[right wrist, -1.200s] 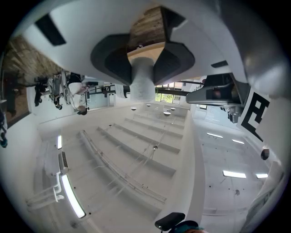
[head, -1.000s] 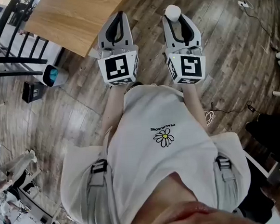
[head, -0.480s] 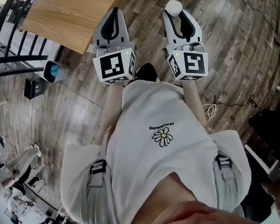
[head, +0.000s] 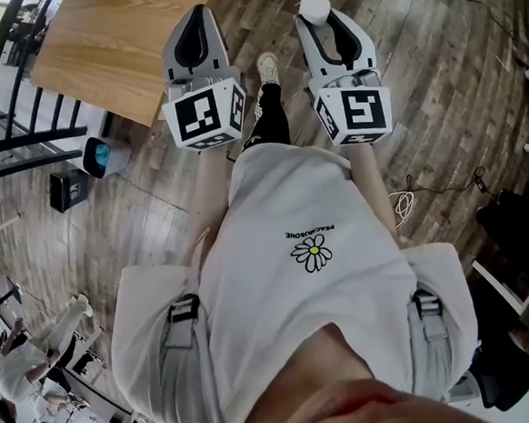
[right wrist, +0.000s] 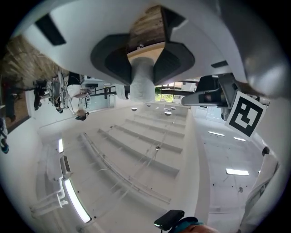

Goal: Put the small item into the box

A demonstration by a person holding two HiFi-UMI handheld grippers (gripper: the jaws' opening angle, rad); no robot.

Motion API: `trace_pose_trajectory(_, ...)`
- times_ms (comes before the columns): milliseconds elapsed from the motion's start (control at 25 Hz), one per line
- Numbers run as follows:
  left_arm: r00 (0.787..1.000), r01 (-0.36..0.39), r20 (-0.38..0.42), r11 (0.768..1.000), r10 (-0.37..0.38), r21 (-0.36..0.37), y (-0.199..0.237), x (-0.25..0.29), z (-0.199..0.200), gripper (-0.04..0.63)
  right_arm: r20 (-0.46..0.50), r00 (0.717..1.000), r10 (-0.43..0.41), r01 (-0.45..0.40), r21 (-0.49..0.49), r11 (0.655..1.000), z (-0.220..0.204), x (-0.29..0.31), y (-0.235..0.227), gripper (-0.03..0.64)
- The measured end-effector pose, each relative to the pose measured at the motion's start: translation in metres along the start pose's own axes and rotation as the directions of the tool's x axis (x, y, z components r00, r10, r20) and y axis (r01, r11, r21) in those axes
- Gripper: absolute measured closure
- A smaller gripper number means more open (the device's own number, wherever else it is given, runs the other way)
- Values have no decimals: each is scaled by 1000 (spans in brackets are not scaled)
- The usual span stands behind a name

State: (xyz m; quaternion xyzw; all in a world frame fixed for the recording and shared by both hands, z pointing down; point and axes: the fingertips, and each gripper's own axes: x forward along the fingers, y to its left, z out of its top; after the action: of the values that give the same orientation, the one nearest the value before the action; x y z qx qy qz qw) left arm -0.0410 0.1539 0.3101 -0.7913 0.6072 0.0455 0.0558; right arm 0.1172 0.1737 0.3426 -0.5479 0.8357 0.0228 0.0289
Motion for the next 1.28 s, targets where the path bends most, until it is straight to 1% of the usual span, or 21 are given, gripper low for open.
trace_pose_trajectory(80, 1000, 12, 9, 1000, -12, -3, -2, 20, 1, 578, 11, 1000, -13, 13, -4, 1000, 4, 11, -13, 474)
trace_pose_trajectory(200, 998, 32, 63, 999, -32, 9, -5, 65, 1, 578, 52, 998, -41, 42, -20, 999, 11, 41, -42, 474)
trace_pose_trajectory(320, 997, 32, 73, 999, -33, 18, 8, 101, -9, 578, 60, 997, -49, 50, -15, 999, 8, 78, -54, 474)
trace_pose_trajectory(440, 998, 14, 61, 1000, -14, 7, 31, 143, -20, 578, 26, 999, -40, 40, -16, 999, -1, 124, -64, 474)
trace_pose_trajectory(520, 999, -1, 42, 1000, 2, -11, 48, 172, -27, 578, -9, 999, -33, 33, -2, 999, -10, 156, -70, 474)
trace_pose_trajectory(600, 1000, -7, 31, 1000, 8, -12, 63, 203, -29, 578, -31, 999, -21, 21, 13, 1000, -14, 190, -74, 474)
trace_pose_trajectory(720, 999, 5, 40, 1000, -6, 18, 79, 249, -30, 578, -45, 999, 4, -3, 21, 1000, -18, 246, -80, 474)
trace_pose_trajectory(840, 998, 20, 61, 998, -24, 53, 96, 293, -36, 578, -58, 998, 36, -36, -2, 999, -22, 303, -85, 474)
trace_pose_trajectory(920, 999, 9, 52, 998, -12, 54, 114, 317, -47, 578, -71, 996, 52, -53, -13, 999, -26, 337, -89, 474)
trace_pose_trajectory(1040, 999, -29, 32, 1000, 29, 7, 139, 342, -61, 578, -93, 993, 70, -71, -8, 997, -33, 375, -95, 474)
trace_pose_trajectory(1120, 998, -53, 29, 998, 54, -14, 151, 354, -65, 578, -101, 992, 81, -82, -11, 997, -36, 392, -96, 474)
trace_pose_trajectory(1280, 995, -94, 22, 995, 95, -21, 163, 367, -67, 578, -114, 990, 85, -86, -3, 996, -43, 407, -102, 474)
